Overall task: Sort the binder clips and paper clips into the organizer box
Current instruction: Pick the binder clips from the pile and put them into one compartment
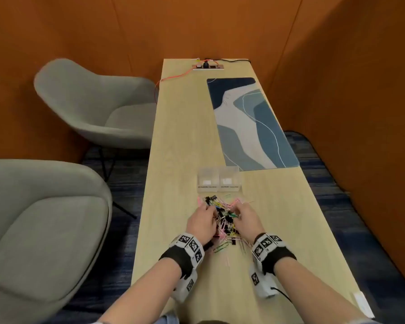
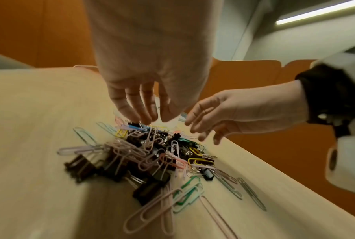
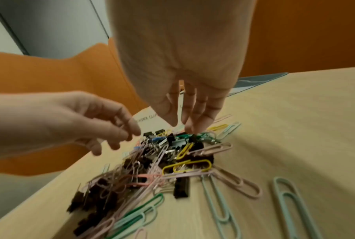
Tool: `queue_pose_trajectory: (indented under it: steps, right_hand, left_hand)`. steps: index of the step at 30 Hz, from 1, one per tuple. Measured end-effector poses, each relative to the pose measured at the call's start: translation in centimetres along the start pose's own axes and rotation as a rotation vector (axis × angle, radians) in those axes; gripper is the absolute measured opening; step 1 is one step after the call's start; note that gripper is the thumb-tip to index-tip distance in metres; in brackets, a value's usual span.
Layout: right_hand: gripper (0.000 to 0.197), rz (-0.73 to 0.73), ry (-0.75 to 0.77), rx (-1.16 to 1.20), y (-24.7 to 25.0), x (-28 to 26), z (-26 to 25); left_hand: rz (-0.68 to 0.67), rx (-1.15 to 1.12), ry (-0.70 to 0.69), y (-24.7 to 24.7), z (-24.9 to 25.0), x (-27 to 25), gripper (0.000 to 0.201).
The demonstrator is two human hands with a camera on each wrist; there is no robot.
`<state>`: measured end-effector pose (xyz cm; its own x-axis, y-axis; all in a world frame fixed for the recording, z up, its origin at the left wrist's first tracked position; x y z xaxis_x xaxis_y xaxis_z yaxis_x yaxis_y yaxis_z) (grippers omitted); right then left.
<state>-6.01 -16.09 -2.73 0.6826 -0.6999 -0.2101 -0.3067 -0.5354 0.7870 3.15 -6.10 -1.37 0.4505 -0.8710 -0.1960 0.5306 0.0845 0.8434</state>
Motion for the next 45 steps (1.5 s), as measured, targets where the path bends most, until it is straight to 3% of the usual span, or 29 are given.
queue_pose_trajectory:
  steps: [4,8,13,16,20,24,28,29,32,34,37,45]
  right_hand:
    - [0.025,-0.030,0.076,-0.155,-1.0,0.8,-1.0]
    - [0.030,-0.067,0.124,-0.286,-1.8,0.9,-0.7]
    - [0.023,-0.051,0.167,-0.285,-1.2,1.4,-0.8]
    - [0.003,0.067,0.128,-0.092,0.4,1.4,-0.4]
    - [0.006,0.180,-0.149,0.301,2.1,1.3,2.4]
    - [0.020,0.084,-0.333,0.613,1.1,1.4,4.2]
    - [0.023,0.012,-0.479,0.792,-0.2,1.3,4.8]
    - [0.024,-0.009,-0.467,0.756,-0.3,1.3,4.7]
    - [0.019,-0.079,-0.275,0.358,-0.5,1.0,3.1]
    - [0.014,-0.101,-0.133,0.118,-0.9,0.6,2.0]
    - [0.024,-0.135,0.020,-0.170,-1.6,0.0,0.9]
    - [0.014,-0.169,-0.011,-0.177,-2.2,0.2,0.8]
  left_hand:
    - [0.070,0.097,-0.012,0.4,0.4,1.3,0.034]
    - [-0.004,0.228,-0.120,-0.6,1.7,2.9,0.043]
    - [-0.082,0.348,-0.125,-1.7,1.8,4.0,0.039]
    - [-0.082,0.367,-0.126,-1.8,1.8,4.4,0.029]
    - [-0.046,0.336,-0.145,-1.6,1.9,4.5,0.025]
    - [0.072,0.195,-0.150,-0.3,1.6,4.5,0.021]
    - [0.195,-0.047,-0.056,1.4,0.0,4.1,0.009]
    - [0.200,-0.123,-0.013,1.7,-0.6,3.9,0.008]
    - [0.221,-0.330,0.116,2.2,-2.4,3.4,0.004]
    - [0.224,-0.409,0.152,2.4,-3.1,3.0,0.003]
    - [0.183,-0.509,0.168,2.2,-3.3,2.4,0.002]
    - [0.046,-0.425,0.158,0.8,-3.0,2.9,0.025]
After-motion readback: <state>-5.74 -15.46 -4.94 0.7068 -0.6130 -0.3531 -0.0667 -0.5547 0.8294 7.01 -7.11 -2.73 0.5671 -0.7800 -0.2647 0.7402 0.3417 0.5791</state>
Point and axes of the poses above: each hand's wrist, its own x-axis towards the middle knuckle, its own y-axis out of the back of the hand, z = x × y, the point moved 7 cm from there along x, towards the middle knuckle
